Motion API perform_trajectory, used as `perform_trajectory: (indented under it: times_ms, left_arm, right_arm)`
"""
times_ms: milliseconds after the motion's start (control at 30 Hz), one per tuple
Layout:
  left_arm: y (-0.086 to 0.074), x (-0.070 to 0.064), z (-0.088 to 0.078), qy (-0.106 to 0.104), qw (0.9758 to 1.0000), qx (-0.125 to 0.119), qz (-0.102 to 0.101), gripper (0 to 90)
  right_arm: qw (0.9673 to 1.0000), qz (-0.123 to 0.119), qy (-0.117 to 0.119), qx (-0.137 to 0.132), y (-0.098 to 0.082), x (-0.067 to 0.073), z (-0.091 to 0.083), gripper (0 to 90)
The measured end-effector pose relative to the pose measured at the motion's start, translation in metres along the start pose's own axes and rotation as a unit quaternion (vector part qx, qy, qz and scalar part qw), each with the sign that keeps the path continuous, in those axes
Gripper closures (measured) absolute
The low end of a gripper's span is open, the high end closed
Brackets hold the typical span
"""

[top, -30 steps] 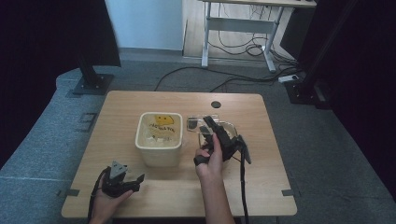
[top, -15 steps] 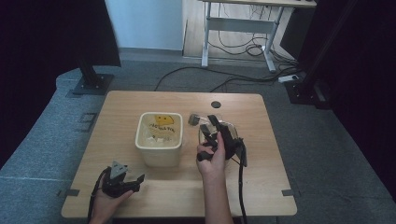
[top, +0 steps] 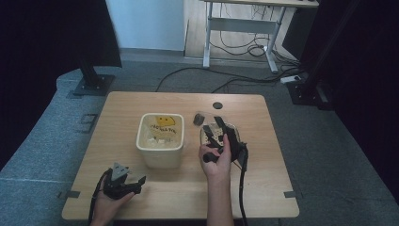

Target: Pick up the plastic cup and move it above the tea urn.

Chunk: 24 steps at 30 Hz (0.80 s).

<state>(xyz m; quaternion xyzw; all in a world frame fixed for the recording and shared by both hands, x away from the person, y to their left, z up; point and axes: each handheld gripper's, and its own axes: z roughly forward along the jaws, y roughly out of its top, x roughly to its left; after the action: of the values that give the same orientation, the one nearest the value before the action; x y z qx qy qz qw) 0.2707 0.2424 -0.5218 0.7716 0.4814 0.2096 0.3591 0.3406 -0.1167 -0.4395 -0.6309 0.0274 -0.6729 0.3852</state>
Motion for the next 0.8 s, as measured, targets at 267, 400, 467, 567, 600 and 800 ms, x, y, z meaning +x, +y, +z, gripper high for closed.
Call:
perform_trajectory:
  times_ms: [267,400,467,567,600,800]
  left_arm:
    - [0.000,0.001,-0.001,0.001,1.0000,-0.002,0.000,19.2]
    - [0.000,0.001,0.002,0.003,1.0000,0.001,0.001,19.2]
    - [0.000,0.000,0.001,0.002,1.0000,0.001,0.001,19.2]
    - [0.000,0.000,0.000,0.002,1.0000,-0.001,0.002,19.2]
    - [0.000,0.001,0.001,0.002,1.0000,0.001,0.000,19.2]
    - [0.000,0.002,-0.002,0.003,1.0000,-0.005,-0.001,19.1]
  right_arm:
    - [0.9999,0.013,0.007,0.002,0.002,-0.006,-0.007,44.9]
    - [0.9994,-0.015,0.013,0.030,-0.015,0.004,-0.006,44.9]
    - [0.9993,-0.021,0.015,0.027,-0.020,0.005,-0.004,45.0]
    - [0.9992,-0.023,0.010,0.032,-0.022,0.004,-0.002,44.9]
    - [0.9989,-0.022,0.010,0.040,-0.027,0.001,-0.001,44.7]
    - [0.9995,0.013,-0.020,-0.022,-0.002,-0.015,-0.004,47.8]
